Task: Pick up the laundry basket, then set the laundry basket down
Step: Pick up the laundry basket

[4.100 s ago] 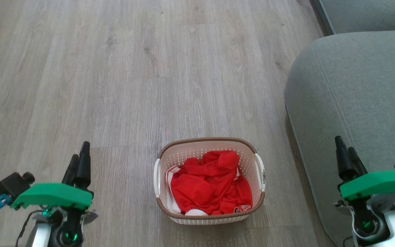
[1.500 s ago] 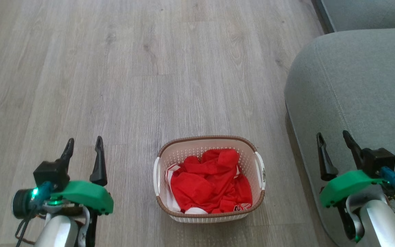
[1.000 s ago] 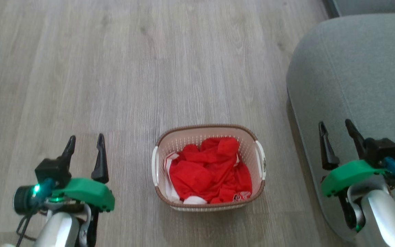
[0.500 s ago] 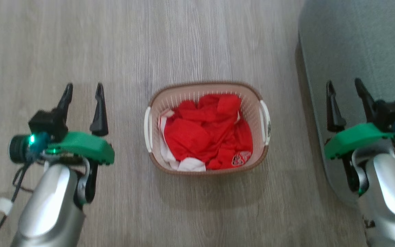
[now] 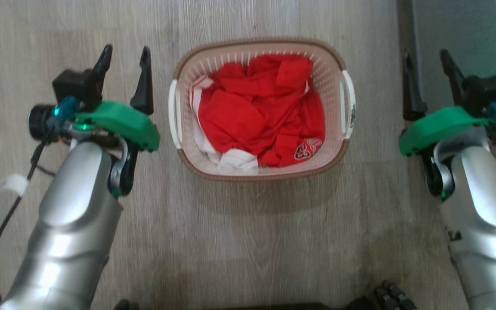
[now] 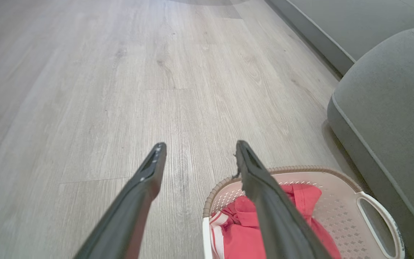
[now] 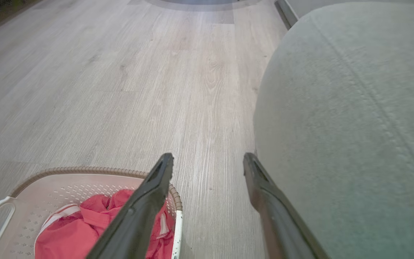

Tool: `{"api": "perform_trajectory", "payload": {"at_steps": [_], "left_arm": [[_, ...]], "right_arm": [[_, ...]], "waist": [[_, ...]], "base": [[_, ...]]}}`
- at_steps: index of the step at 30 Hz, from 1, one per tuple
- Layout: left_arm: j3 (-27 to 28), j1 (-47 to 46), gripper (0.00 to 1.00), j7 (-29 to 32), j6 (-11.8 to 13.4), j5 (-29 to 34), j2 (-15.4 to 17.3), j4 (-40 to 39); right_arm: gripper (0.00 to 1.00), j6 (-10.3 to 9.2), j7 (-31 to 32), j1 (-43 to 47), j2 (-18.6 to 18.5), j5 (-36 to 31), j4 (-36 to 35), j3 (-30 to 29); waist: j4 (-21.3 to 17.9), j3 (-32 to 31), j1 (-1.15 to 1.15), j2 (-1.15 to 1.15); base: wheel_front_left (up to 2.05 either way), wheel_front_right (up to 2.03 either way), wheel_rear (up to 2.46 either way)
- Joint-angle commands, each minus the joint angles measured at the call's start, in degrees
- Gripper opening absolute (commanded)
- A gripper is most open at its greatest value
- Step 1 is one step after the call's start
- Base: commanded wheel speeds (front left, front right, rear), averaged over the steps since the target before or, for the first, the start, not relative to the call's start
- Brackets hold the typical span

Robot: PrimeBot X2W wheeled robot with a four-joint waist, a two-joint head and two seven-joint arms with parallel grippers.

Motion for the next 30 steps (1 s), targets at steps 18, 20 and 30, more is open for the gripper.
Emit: {"api": "perform_trajectory", "payload": {"at_steps": [18,20,30], "left_arm": [[-2.4,-13.0,1.00,-0.8,-5.2,1.7,-2.9,22.5],[-2.7,-13.9,1.00,-0.8,-5.4,2.0,-3.0,24.5],[-2.7,-18.0,1.00,-0.8,-6.4,2.3,-2.8,31.6]], "right_arm": [[1.00,-0.08,-0.7,-9.5,3.0,-0.3,11.6,4.5],[1.00,-0.08,-0.7,-10.4,3.2,-0.2,12.8,4.9],[1.00,-0.08,-0.7,-14.2,4.1,0.2,18.9,8.0]], "waist": [[-0.7,12.6,-0.01,0.00],[-0.8,13.8,-0.01,0.00],[-1.3,17.7,-0.01,0.00]], "base": [[0.00,0.00,0.00],[0.00,0.00,0.00],[0.00,0.00,0.00]]}}
